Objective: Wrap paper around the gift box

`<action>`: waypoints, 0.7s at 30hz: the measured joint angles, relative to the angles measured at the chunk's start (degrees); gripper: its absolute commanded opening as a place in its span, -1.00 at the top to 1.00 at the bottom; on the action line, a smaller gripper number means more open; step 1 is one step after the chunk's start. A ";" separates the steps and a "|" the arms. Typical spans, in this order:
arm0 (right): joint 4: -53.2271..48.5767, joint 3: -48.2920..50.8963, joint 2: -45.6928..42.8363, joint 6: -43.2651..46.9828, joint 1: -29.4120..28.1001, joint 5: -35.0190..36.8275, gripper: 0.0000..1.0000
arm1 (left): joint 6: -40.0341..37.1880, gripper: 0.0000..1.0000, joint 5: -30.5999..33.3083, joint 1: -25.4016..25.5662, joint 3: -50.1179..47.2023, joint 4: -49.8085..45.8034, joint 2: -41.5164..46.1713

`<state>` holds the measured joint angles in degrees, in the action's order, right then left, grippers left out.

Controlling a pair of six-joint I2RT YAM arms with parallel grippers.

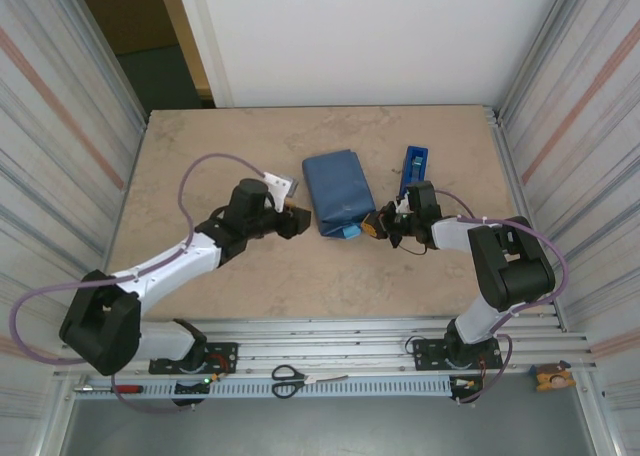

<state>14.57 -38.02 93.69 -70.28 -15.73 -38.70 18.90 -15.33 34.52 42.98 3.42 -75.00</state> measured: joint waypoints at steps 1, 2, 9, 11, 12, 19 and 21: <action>0.02 0.00 0.00 0.00 0.00 0.00 0.90 | 4.22 0.16 -1.92 0.20 -1.11 0.26 -0.57; 0.07 0.00 0.00 0.00 0.00 0.00 0.90 | 8.70 0.18 -3.80 0.37 -2.27 0.98 -1.40; 0.26 0.00 0.00 0.00 0.00 0.00 0.91 | 38.18 0.06 -10.36 3.98 -8.52 11.87 -8.98; 0.42 0.00 0.00 0.00 0.00 0.00 0.91 | 43.67 0.02 -11.39 4.90 -8.90 15.87 -11.96; 0.44 0.00 0.00 0.00 0.00 0.00 0.91 | 46.53 0.01 -12.11 5.22 -8.87 18.34 -13.97; 0.52 0.13 0.00 0.00 0.00 0.00 0.91 | 60.92 0.00 -12.98 6.12 -7.74 31.06 -24.72; 0.55 0.13 0.00 0.00 0.00 0.00 0.91 | 64.02 0.01 -12.46 6.49 -7.52 34.03 -26.38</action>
<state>15.11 -37.89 93.69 -70.28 -15.73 -38.70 82.91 -27.79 41.01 35.46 37.45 -101.38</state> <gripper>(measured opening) 0.058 0.499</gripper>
